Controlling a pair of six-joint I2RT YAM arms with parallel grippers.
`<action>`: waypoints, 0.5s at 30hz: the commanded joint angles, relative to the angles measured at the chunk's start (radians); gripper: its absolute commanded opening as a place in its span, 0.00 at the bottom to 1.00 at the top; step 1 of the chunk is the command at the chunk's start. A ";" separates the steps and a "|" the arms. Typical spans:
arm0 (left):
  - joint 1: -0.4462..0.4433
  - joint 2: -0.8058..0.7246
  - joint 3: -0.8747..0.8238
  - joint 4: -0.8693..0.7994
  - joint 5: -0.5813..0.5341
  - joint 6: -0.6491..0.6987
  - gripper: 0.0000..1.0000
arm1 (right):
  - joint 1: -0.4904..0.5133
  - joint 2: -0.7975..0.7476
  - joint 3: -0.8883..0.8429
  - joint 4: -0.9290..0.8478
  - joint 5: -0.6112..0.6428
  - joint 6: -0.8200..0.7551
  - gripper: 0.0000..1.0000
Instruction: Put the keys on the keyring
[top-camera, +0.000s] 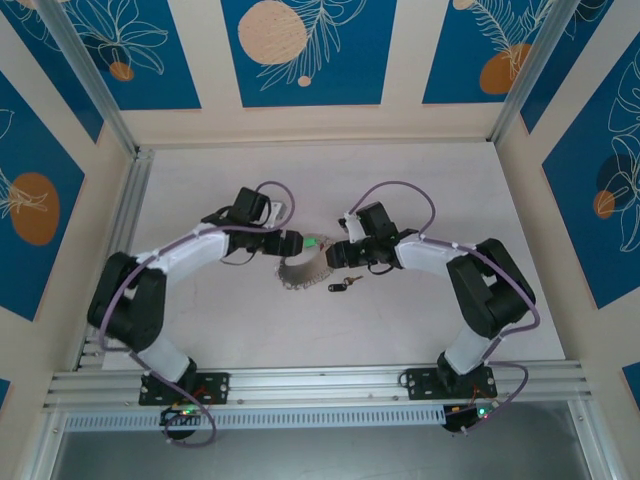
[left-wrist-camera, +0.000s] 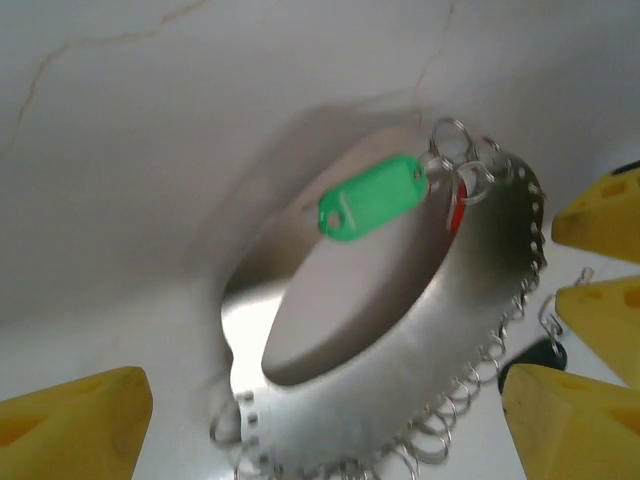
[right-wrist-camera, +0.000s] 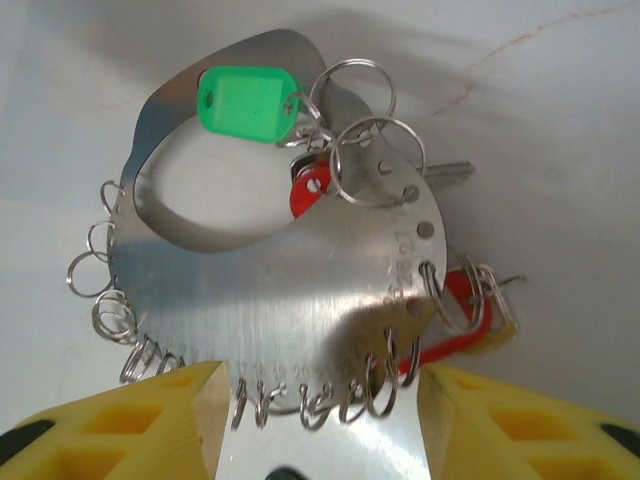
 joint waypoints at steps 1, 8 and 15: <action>0.005 0.070 0.079 -0.066 -0.048 0.099 0.89 | 0.001 0.031 0.035 0.013 -0.035 -0.013 0.49; 0.005 0.149 0.111 -0.089 -0.033 0.132 0.85 | 0.001 0.113 0.103 0.018 -0.076 -0.026 0.33; -0.008 0.163 0.111 -0.155 -0.131 0.154 0.82 | 0.001 0.191 0.194 0.025 -0.124 -0.053 0.27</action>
